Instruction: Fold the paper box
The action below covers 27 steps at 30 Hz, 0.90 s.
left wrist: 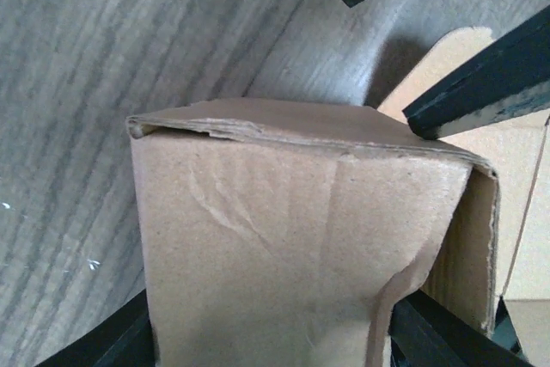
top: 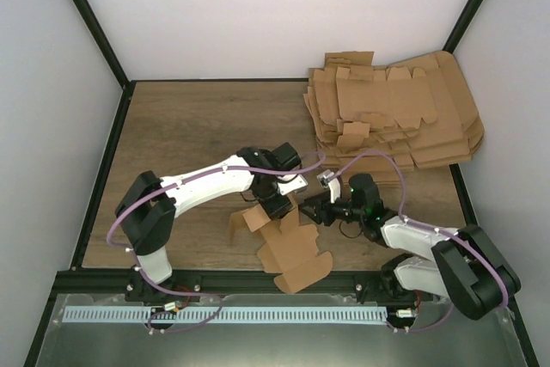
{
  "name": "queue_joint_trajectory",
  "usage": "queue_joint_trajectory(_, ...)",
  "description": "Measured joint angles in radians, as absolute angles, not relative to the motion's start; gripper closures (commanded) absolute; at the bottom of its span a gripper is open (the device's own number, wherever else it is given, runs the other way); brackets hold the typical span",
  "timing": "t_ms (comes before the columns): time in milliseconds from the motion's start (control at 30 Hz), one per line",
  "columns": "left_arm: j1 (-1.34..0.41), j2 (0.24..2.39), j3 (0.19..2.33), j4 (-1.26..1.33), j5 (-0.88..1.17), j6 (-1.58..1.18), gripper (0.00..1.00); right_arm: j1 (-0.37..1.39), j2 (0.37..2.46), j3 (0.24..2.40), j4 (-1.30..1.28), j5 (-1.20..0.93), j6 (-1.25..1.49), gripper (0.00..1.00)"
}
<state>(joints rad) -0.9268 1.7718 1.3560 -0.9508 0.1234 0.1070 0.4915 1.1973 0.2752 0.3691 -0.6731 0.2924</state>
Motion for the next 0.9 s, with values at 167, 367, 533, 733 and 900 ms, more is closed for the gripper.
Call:
queue_joint_trajectory(167, -0.921, 1.772, 1.358, -0.973, 0.155, 0.124, 0.44, 0.513, 1.162, 0.198, 0.508, -0.656, 0.304, 0.56)
queue_joint_trajectory(367, -0.906, 1.772, 1.374, -0.96, 0.164, 0.134, 0.44, 0.558, 1.127, 0.156, 0.613, -0.71, 0.303, 0.56)
queue_joint_trajectory(533, -0.901, 1.772, 1.375, -0.976, 0.175, 0.146, 0.44, 0.594, 1.146, 0.156, 0.622, -0.688, 0.284, 0.56)
queue_joint_trajectory(733, -0.897, 1.772, 1.376, -1.004, 0.183, 0.158, 0.44, 0.663, 1.17, 0.175, 0.593, -0.598, 0.252, 0.5)
queue_joint_trajectory(900, -0.888, 1.781, 1.413, -1.046, 0.199, 0.153, 0.44, 0.759, 1.199, 0.2, 0.578, -0.434, 0.234, 0.55)
